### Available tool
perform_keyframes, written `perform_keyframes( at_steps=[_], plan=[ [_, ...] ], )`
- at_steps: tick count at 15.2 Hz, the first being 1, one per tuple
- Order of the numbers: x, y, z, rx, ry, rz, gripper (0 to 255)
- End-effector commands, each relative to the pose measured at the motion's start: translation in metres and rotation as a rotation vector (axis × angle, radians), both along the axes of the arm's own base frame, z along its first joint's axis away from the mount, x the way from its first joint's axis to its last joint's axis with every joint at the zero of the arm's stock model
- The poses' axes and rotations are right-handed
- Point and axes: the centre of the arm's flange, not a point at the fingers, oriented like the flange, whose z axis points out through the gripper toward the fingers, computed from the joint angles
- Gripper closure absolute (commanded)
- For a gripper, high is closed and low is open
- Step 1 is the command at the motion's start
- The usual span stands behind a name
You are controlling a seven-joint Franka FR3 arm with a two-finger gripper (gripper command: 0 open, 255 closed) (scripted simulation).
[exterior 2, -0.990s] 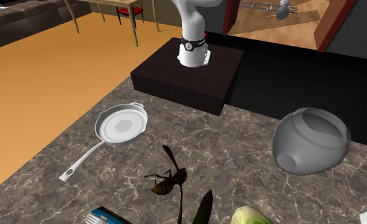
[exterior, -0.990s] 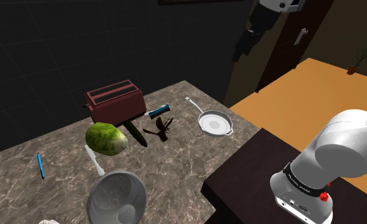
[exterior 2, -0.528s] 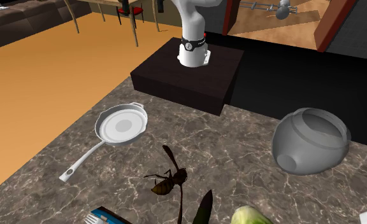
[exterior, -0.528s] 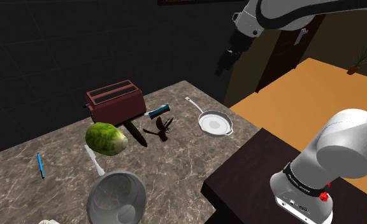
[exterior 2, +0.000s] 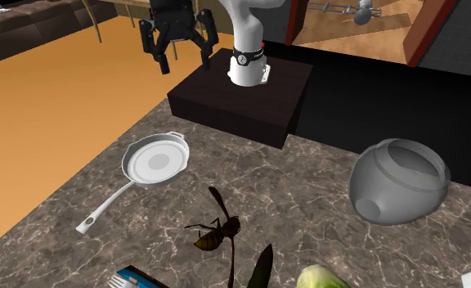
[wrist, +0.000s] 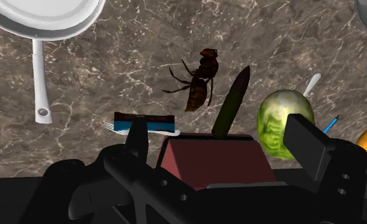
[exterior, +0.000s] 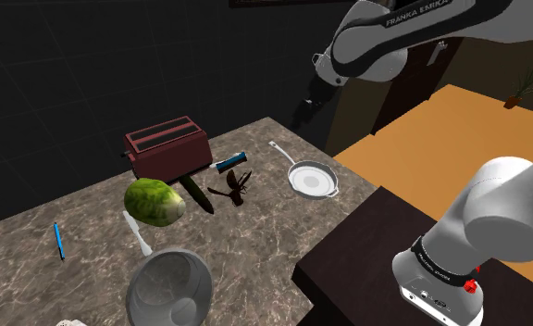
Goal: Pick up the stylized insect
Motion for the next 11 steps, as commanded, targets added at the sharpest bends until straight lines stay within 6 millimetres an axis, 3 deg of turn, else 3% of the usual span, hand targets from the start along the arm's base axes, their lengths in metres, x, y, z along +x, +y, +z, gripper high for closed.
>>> perform_keyframes(
  at_steps=[1,11],
  plan=[
    [0.017,0.002,-0.024,0.020,-0.003,0.010,0],
    [0.087,0.025,-0.134,0.127,-0.013,0.066,0]
  ],
)
